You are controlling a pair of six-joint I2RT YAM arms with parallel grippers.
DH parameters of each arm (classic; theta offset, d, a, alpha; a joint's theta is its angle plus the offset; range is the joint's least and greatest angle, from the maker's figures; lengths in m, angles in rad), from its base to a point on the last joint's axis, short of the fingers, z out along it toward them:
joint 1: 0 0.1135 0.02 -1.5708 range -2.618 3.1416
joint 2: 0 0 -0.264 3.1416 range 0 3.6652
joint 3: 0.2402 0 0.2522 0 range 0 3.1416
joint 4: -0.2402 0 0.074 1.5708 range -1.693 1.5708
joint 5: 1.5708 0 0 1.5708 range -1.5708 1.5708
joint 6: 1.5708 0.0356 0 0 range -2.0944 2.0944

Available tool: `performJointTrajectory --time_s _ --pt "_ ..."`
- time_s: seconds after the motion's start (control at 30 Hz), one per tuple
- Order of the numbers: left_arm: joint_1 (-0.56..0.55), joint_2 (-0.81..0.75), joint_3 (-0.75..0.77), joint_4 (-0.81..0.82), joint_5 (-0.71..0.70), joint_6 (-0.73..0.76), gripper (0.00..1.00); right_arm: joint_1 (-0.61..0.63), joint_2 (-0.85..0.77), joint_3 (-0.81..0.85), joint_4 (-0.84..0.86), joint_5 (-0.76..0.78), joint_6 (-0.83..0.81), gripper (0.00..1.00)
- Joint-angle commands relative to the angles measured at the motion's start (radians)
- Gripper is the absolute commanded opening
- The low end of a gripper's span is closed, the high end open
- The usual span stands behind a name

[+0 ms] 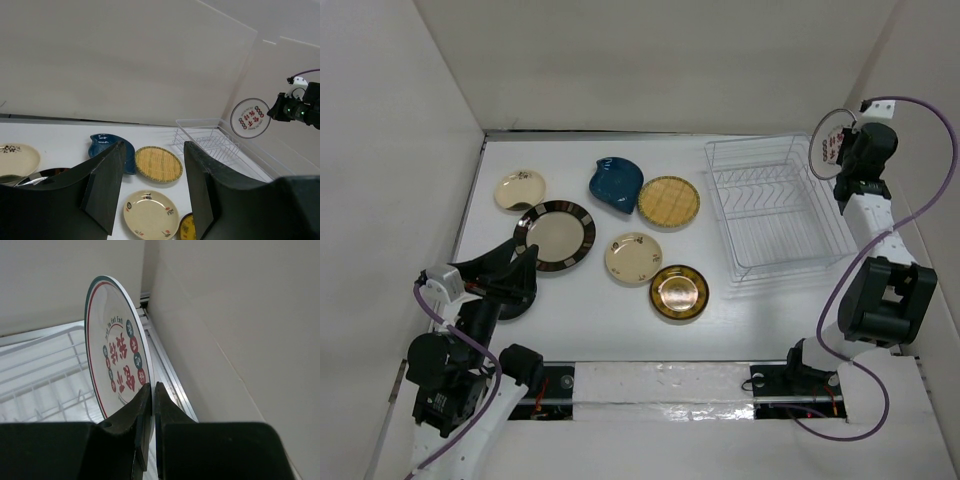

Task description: Load the plates into the dish rack

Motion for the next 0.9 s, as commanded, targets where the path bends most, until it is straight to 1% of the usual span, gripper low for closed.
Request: performJointTrajectory --time_s 0.0,0.2,0.43,0.67,0.87 --pt "-0.008 -0.001 -0.006 0.048 0.000 0.003 0.47 0.022 -0.037 0.048 0.075 -0.021 -0.051 0.00" --pt "-0.008 0.002 -0.008 0.046 0.000 0.002 0.47 0.031 -0.013 0.058 0.054 -0.018 -0.065 0.00" --pt "-0.008 0.002 -0.006 0.046 0.000 0.002 0.47 0.042 0.021 0.023 0.052 -0.029 -0.074 0.00" --pt "-0.008 0.001 -0.006 0.043 -0.003 0.002 0.47 0.060 0.065 0.005 0.049 0.009 -0.099 0.00" --pt "-0.008 -0.004 -0.008 0.043 -0.003 0.002 0.47 0.079 0.092 -0.044 0.065 0.035 -0.126 0.00"
